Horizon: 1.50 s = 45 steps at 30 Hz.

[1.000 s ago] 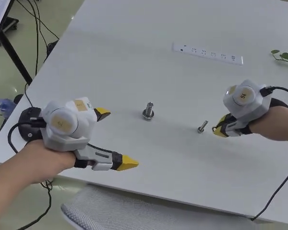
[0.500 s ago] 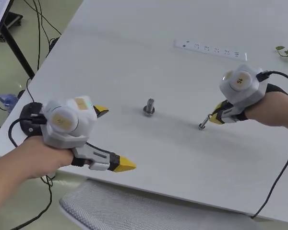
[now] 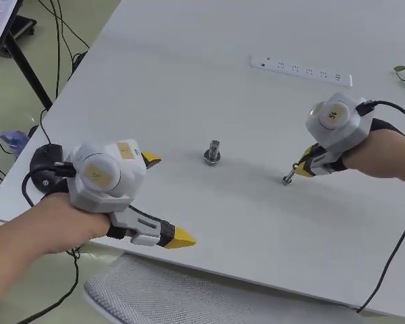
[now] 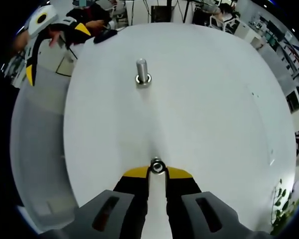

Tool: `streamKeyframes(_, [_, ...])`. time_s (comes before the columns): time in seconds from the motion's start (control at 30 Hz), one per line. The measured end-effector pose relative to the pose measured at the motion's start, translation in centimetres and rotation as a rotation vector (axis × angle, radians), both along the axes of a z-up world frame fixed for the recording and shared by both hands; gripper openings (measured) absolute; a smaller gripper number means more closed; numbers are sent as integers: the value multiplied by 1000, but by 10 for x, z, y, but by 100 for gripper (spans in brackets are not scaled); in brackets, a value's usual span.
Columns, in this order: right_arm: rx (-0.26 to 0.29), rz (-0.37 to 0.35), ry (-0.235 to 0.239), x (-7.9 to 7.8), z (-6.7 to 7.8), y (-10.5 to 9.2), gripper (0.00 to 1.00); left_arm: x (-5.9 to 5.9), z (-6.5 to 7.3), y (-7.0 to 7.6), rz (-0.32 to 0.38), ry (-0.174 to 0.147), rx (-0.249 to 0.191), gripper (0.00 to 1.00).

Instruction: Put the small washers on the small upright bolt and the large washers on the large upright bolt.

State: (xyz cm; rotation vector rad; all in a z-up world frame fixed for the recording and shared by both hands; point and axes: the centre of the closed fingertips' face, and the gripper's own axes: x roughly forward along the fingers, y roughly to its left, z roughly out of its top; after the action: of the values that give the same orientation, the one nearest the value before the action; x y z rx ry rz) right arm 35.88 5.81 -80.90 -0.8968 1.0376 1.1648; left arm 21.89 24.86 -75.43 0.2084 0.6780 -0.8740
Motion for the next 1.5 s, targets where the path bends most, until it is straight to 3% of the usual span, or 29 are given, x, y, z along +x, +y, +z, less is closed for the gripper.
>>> streamKeyframes(0.37, [-14,10,-5,-1,-4,1,13,1,4,3,8,-7,-5,97])
streamKeyframes(0.77, [-29,24,-14,-3,-11,1,13,-5,-1,3,5,8,-2,95])
streamKeyframes(1.5, [-47,33,-15,2,-45,0,13,-13,-5,6,18,31,2,93])
